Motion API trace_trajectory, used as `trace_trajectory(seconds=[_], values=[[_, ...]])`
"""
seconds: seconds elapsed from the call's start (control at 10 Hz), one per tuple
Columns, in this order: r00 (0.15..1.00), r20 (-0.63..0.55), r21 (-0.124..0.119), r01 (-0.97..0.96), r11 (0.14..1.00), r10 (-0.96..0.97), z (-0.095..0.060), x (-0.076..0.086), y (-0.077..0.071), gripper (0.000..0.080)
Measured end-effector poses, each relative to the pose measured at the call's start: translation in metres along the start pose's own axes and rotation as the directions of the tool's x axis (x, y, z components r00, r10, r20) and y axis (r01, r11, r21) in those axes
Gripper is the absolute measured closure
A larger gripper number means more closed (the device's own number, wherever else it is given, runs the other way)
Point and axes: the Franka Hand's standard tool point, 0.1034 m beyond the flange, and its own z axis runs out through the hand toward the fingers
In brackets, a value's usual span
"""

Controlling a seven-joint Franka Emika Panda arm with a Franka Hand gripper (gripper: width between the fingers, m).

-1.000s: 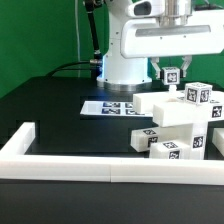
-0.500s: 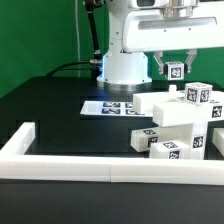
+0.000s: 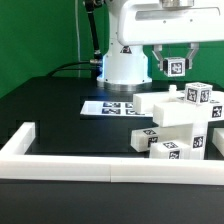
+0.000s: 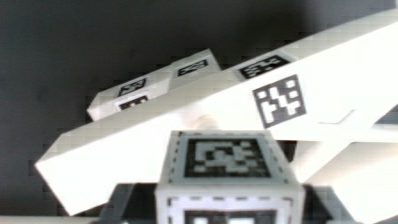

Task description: Assemble chair

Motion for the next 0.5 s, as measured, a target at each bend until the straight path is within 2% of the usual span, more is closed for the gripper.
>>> trace_trajectory(seconds=[0.5], values=[[1.0, 0.005, -0.009, 0.014, 1.0, -0.014, 0.0055, 0.0017, 0.0019, 0.0517]])
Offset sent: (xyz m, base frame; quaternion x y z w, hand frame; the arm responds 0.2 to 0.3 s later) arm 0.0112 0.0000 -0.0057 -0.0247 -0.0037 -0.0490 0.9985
